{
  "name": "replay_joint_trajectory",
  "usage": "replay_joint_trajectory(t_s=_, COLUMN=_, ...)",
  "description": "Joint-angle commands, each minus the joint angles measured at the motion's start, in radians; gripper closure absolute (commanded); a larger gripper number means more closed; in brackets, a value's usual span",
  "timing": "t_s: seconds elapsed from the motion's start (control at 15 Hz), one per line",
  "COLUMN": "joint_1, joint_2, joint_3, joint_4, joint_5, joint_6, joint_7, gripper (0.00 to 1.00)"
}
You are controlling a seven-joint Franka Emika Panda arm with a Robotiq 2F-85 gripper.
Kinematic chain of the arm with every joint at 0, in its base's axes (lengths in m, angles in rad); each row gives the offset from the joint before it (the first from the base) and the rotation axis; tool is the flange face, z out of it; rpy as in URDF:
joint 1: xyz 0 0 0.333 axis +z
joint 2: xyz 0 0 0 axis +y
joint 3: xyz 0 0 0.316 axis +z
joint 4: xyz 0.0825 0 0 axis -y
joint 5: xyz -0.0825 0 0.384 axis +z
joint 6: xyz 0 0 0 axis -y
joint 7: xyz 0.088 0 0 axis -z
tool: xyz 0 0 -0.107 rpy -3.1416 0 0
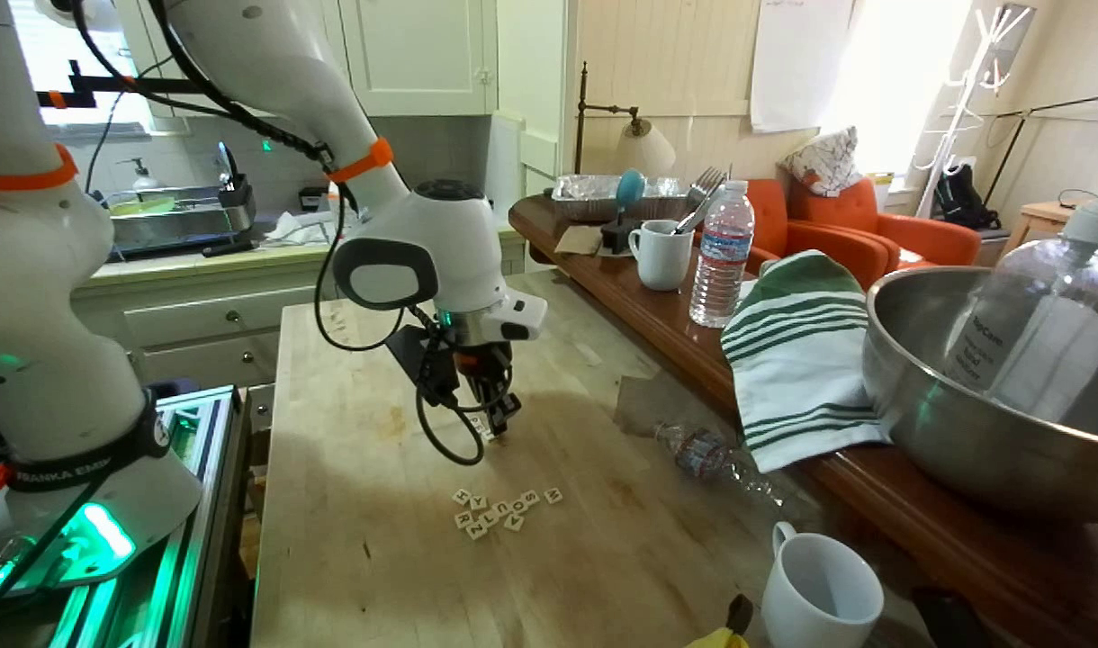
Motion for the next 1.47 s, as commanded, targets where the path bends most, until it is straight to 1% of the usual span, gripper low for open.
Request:
replay_joint_trajectory(t_s=0.0, joint_1=-0.009, joint_2=0.034, joint_3=0.001, joint_4=0.008, joint_5=0.009, joint_6=0.033, joint_7=-0.024, gripper=1.0)
replay_joint_trajectory(t_s=1.4, joint_1=-0.022, joint_2=0.005, joint_3=0.01, joint_4=-0.032, joint_5=0.041, joint_6=0.028, joint_7=-0.064, gripper=1.0)
